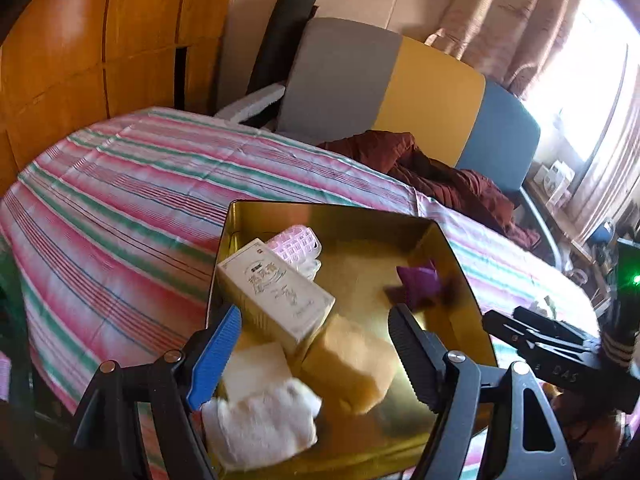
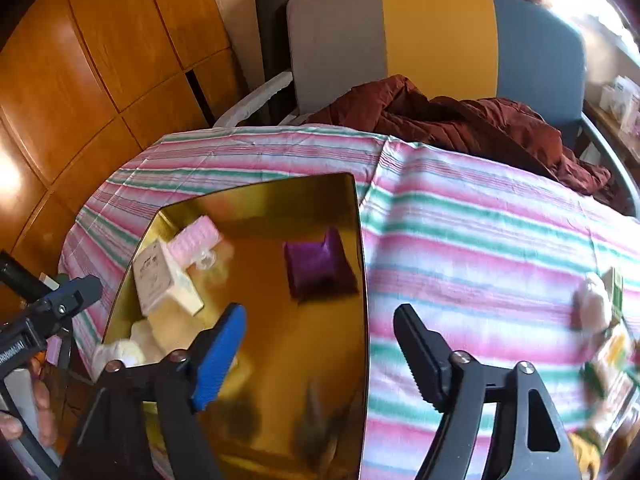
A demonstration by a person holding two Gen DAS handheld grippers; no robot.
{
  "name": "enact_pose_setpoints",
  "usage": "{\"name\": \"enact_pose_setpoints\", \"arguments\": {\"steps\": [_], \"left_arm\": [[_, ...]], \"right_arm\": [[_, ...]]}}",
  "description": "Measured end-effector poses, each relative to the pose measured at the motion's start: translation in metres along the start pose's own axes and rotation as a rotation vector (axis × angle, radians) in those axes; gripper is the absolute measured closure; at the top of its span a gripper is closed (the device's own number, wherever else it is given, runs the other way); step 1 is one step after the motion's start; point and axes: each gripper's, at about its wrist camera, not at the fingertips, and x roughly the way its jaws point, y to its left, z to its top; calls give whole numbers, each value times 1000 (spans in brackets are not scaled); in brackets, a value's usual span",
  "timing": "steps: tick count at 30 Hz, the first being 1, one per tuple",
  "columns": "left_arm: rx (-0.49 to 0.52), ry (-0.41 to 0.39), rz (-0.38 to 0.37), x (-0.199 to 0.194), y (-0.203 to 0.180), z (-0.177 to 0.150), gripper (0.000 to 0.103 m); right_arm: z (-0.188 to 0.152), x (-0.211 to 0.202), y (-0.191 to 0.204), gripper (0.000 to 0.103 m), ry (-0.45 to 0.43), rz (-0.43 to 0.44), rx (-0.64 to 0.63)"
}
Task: Organize objects
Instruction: 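Carry the roller and sachet to the gold tray and release them, then withdraw both grippers from the tray toward the remaining items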
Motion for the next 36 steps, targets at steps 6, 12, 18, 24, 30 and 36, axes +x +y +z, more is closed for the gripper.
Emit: {"name": "enact_pose_setpoints", "arguments": {"steps": [6,12,18,24,30,36], "left_arm": [[48,-25,50,-17,-10,-13,26],[87,-49,69,-29,-16,-24,32],[119,-55,33,-41,-25,-31,33],[125,-46,-12,-44,-32,-36,34],[170,-45,-6,-44,-43,-39,35],[220,-30,-24,-43,-57,-45,35]], "right_arm": [[-22,-24,8,16,-50,-18,-18],[-37,-42,17,15,-88,-36,-43],[-49,-56,24,15,-119,-43,-58],[-58,-68,24,13,-149,-73,-73],[-64,-74,7,12,-145,-101,-48],[-73,-79,-22,11,-136,-147,12]]}}
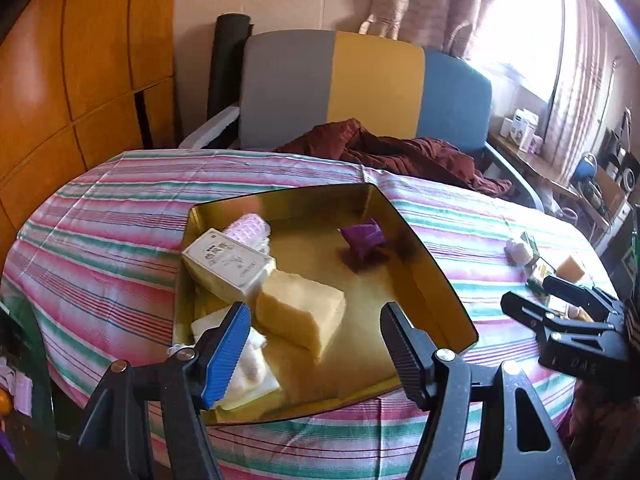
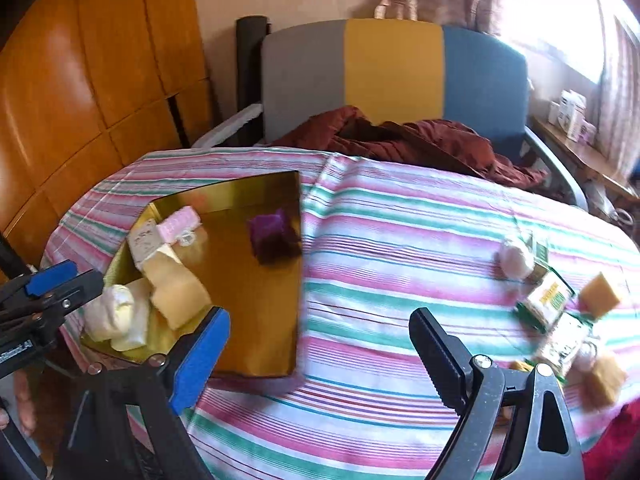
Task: Organize objects
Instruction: 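Withdraw both grippers from the tray toward the remaining items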
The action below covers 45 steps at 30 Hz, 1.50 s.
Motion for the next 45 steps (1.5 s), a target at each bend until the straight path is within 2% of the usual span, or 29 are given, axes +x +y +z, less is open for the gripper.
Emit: {"name": "enact_pose_setpoints", "arguments": {"steps": [16,21,25,31,37,45], "left_arm": [[131,19,-50,6,-47,-1,35],[187,27,-84,8,-69,-1,35],[237,39,-110,11,-88,-3,35],[321,58,-142,20,-122,-5,35],[384,86,-177,32,-156,-6,35],[453,146,-237,53,-201,-14,35]], "right_arm": [[-12,-25,-96,11,0,-163,132],[-10,-42,-139,11,-17,-234,186],[-9,-55,-180,11,-31,-325,215],[-20,-69,-243,10,-72,-428,321],[-39,-78,-281,10,-99,-432,470],[-48,-82,-303,9,-100,-416,585]]}}
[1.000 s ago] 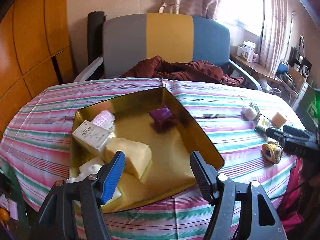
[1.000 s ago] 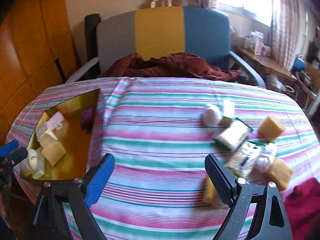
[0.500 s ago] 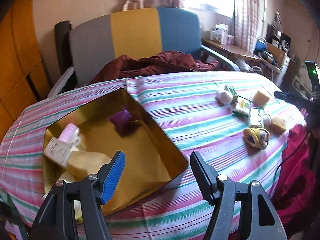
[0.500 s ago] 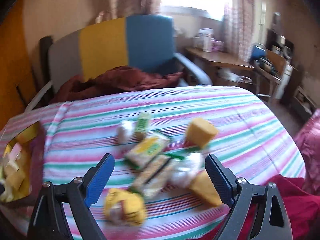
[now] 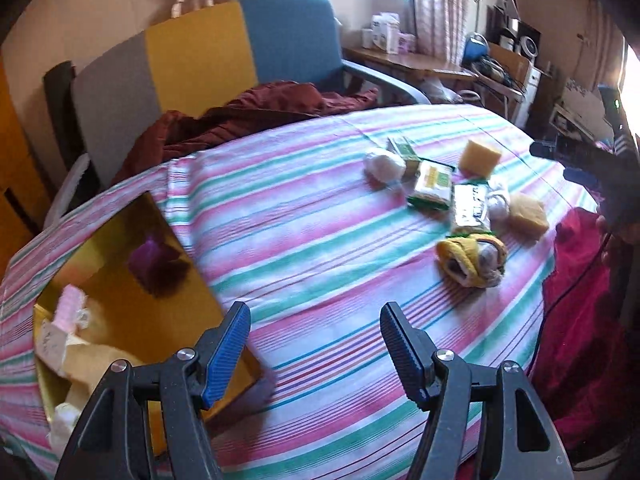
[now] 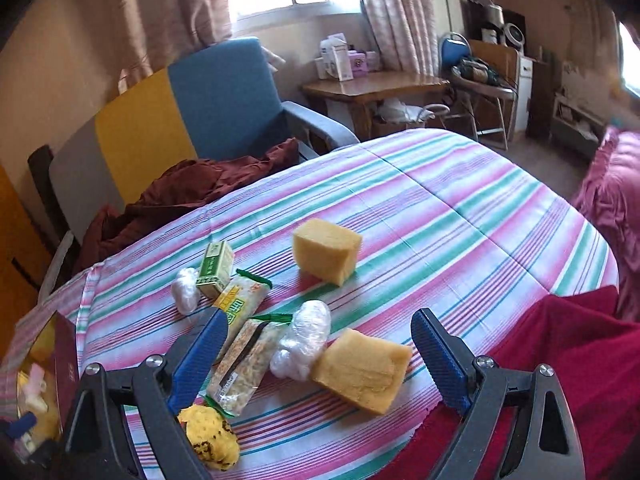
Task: Organize objects
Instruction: 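Withdraw both grippers from the tray toward the remaining items, then grasp the yellow knit sock ball with the left gripper while the right grasps a yellow sponge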
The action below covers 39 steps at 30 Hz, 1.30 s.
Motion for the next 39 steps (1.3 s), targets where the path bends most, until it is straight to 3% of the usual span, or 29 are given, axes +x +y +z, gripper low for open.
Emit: {"name": "enact_pose_setpoints", "arguments": {"steps": [12,16,22,30,39], "left_arm": [[44,83,-162,34,-42,13,35],[15,115,-240,42,-52,18,35],[-3,135,-306,53,-76,35,34],[-6,188,-336,90,-111,54,33],[-16,222,-359,124,-118,55,31]], "right_arm": [[6,4,-47,3,30,-50,195],[4,15,-60,2,91,-37,266],[1,20,-61,2,122,-24,281],[1,22,-69,2,125,-19,310],[-1,35,-70,2,165,-55,295]]}}
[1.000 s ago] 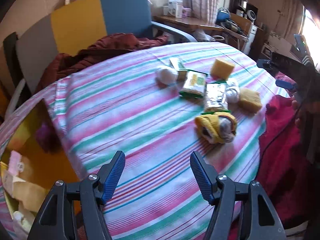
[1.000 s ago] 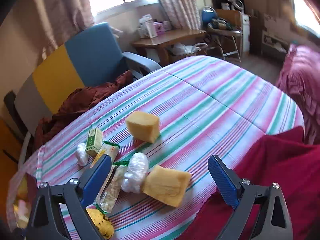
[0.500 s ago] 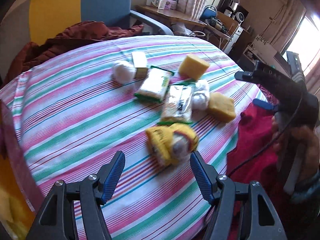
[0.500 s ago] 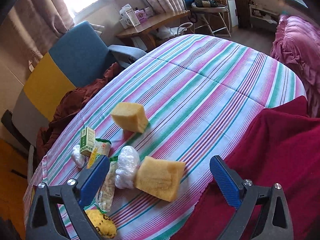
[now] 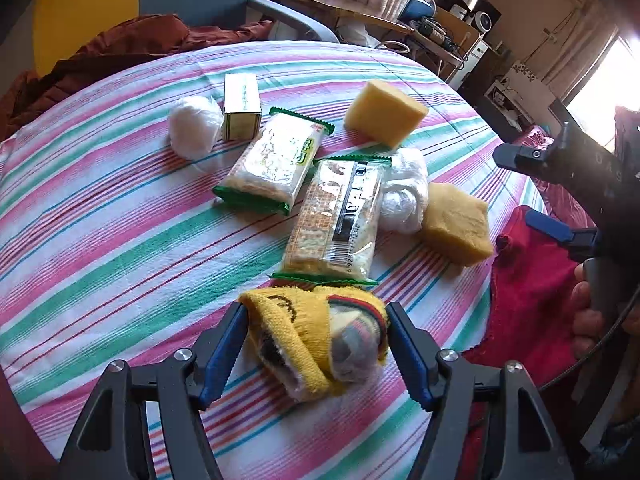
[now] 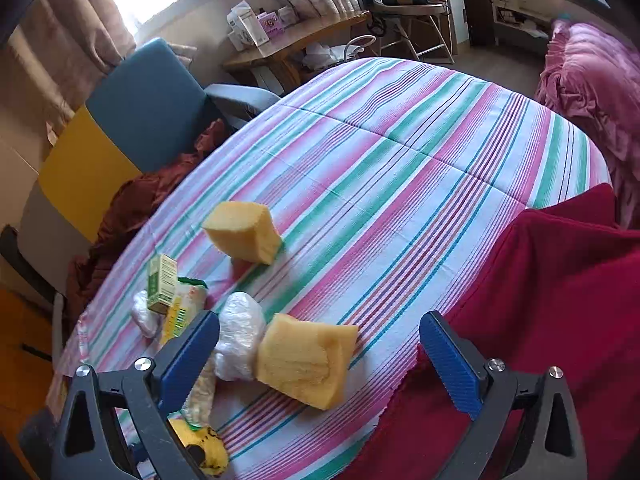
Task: Organize objects
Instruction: 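Grasp the yellow knit sock ball with the left gripper while the right grasps a yellow sponge, then carry the sock ball and sponge to the gold tray and release them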
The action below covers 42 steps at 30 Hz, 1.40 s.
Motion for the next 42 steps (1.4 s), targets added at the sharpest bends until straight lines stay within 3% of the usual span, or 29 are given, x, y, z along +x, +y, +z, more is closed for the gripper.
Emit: {"name": "enact_pose_setpoints", "arguments": {"steps": [5,14,18,19,24,36,42], "left_arm": [[-16,9,-56,3,13,-3,32],[-21,-41,-97,-17,26,-20,51],[-14,-59,-89,-27,28,-29,54],[-15,-63,-87,-29,29,-32,55],[-31,-78,-69,-46,44,-48,56],[-78,-146,-16,-86,64,-78,56],[-116,-218,10,-121,83,-89,56]], "right_arm": [[-5,19,8,5,63,-62,-77],[-15,45,22,24,137,-128,-192],[-16,51,23,33,162,-109,-205],[-16,51,22,44,172,-89,-199],[-18,42,20,50,159,-67,-200],[-11,-12,33,51,-107,-121,-252],[-9,-25,52,51,-198,-66,-298]]}}
